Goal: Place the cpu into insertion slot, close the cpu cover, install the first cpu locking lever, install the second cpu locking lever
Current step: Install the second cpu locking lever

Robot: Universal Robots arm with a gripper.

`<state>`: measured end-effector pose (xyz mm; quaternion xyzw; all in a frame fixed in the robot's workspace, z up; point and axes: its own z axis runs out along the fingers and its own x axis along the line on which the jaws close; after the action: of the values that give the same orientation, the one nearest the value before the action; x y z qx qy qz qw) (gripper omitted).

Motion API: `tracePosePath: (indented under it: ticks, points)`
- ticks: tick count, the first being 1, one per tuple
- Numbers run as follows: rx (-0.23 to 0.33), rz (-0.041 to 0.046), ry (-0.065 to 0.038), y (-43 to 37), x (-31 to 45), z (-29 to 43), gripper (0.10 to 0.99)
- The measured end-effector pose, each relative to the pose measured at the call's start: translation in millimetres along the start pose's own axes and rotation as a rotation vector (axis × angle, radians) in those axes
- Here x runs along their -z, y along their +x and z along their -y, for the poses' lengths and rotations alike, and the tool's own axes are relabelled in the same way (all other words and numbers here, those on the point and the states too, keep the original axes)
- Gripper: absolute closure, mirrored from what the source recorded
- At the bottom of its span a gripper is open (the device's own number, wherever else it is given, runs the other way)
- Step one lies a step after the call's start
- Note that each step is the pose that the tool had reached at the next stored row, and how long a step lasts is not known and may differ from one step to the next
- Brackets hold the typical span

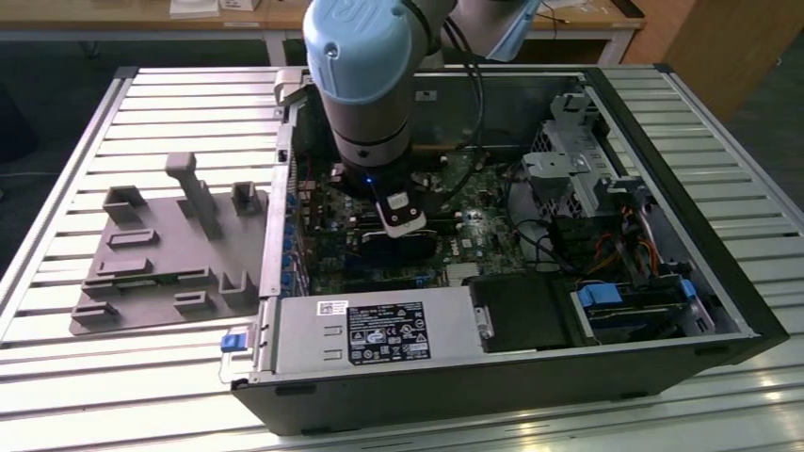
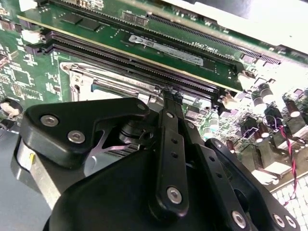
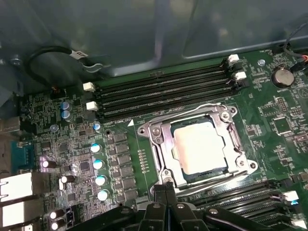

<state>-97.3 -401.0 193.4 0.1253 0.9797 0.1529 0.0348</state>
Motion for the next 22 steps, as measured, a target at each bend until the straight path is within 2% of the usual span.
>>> tracePosePath:
  ticks: [5,12,14,19,22]
  points:
    - [-0.001,-0.0020,-0.009,1.8,-3.1,1.4,0.984]
    - [-0.001,-0.0022,-0.009,2.5,-4.8,2.2,0.984]
    - [-0.001,-0.0019,-0.010,2.4,-2.1,1.1,0.984]
    - [-0.001,-0.0021,-0.009,1.9,14.4,-4.1,0.984]
    - [-0.002,-0.0017,-0.009,1.7,21.6,-6.4,0.984]
